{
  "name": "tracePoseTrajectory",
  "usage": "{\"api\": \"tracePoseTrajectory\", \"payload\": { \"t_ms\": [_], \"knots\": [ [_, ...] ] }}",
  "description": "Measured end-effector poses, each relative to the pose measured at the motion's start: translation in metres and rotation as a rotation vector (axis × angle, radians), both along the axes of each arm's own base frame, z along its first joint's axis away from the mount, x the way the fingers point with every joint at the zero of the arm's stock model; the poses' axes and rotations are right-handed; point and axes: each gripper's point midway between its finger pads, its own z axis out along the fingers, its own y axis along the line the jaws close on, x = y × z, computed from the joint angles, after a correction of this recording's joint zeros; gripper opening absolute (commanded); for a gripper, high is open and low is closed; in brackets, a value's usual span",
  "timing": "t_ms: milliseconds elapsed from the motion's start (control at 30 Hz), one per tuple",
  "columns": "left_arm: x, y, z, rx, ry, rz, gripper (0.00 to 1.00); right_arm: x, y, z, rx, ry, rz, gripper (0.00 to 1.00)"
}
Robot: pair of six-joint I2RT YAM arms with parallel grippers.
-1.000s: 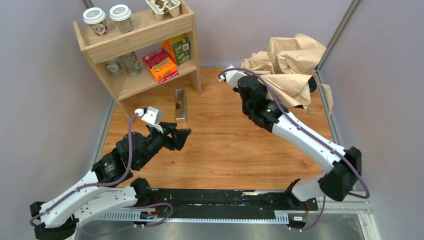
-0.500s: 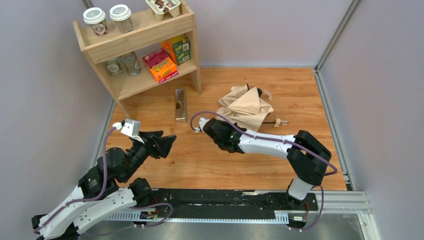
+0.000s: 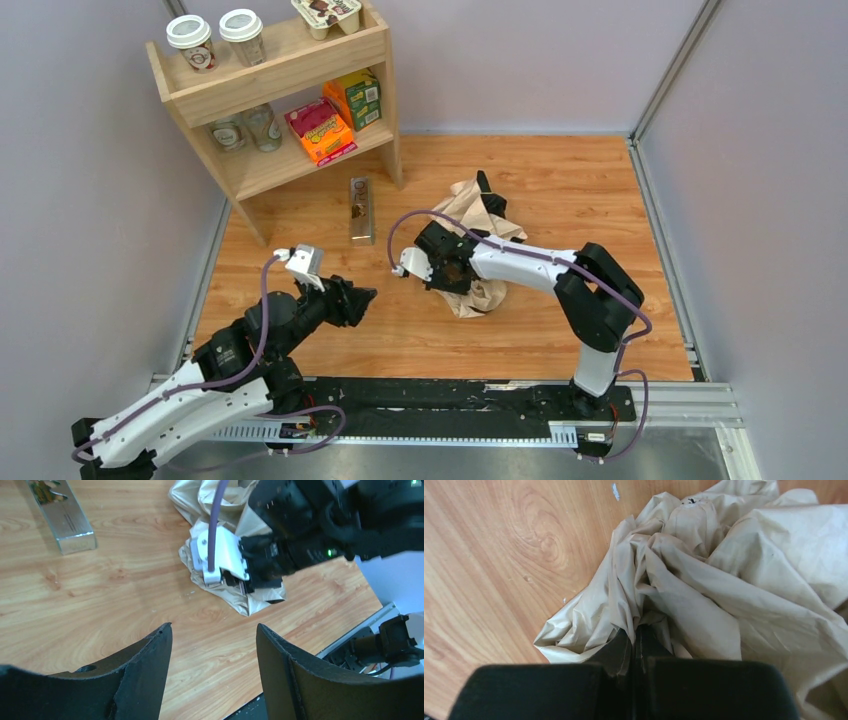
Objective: Put away the umbrella
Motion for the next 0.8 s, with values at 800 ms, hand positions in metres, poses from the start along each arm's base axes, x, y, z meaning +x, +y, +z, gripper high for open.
{"api": "tracePoseTrajectory", "payload": {
  "t_ms": [800],
  "knots": [
    [0.082, -0.095, -0.137, -0.227, 0.493, -0.019, 0.83, 0.017, 0.01, 0.004, 0.329, 0.491, -0.051, 0.0]
  ]
}}
